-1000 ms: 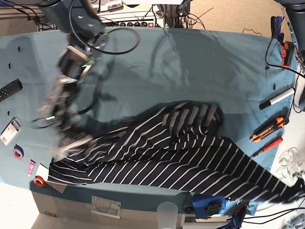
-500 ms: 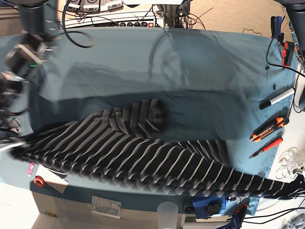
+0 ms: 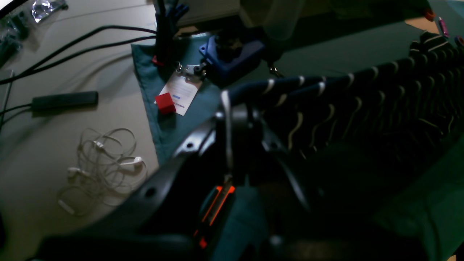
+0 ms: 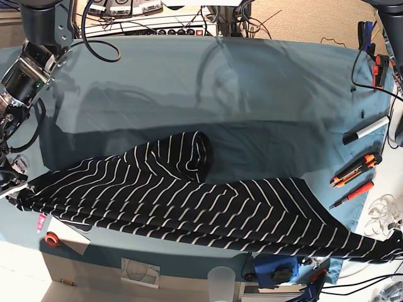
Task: Layout the t-shirt on the table in an organized manner, then fold the t-shirt properly
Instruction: 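Grasp the shirt edge with the right gripper and flick it flat, then lower the right gripper onto the bunched shirt collar and grasp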
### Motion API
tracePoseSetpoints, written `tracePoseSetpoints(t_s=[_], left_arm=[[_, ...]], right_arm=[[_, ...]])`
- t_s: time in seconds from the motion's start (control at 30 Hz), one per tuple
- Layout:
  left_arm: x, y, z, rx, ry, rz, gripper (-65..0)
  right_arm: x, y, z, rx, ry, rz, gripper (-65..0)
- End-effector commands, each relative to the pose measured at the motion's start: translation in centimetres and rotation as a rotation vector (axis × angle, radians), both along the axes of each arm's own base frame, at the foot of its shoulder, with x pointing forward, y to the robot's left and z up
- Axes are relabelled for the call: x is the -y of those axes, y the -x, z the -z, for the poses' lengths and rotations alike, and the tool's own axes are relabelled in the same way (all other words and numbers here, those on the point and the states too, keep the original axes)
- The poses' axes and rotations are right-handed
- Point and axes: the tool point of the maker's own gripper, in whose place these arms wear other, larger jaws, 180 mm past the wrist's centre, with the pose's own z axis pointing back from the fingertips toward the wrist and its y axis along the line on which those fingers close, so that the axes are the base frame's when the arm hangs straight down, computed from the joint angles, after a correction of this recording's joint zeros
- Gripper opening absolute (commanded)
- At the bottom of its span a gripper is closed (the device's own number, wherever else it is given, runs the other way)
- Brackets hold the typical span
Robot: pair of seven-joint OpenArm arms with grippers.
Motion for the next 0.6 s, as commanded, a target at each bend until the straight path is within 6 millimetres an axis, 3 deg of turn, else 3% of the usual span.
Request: tracePoseSetpoints(t_s=[0.0, 0.17, 0.27, 0.43, 0.57], left_arm=[[-0.9, -0.1, -2.8, 0.069, -0.005, -0.02, -65.0], [-0.9, 0.0, -2.6, 0.057, -0.009, -0.018, -65.0], [-0.5, 0.0, -2.9, 0.069, 0.014, -0.003, -65.0], [0.2, 0.1, -3.4, 0.089, 0.036, 0.032, -65.0], [0.0, 0.3, -3.1, 0.073, 0.024, 0.032, -65.0]], right_arm=[[1.9, -0.2, -4.0, 0.107, 0.037, 0.036, -44.8], [4.4, 0.9, -7.1, 0.222, 0.019, 0.11, -44.8], [4.3, 1.7, -5.2, 0.058, -0.022, 0.129, -44.9], [2.0, 3.1, -0.6, -0.259, -0.048, 0.079, -44.9], [1.7, 3.0, -0.8, -0.298, -0.005, 0.049, -44.9]])
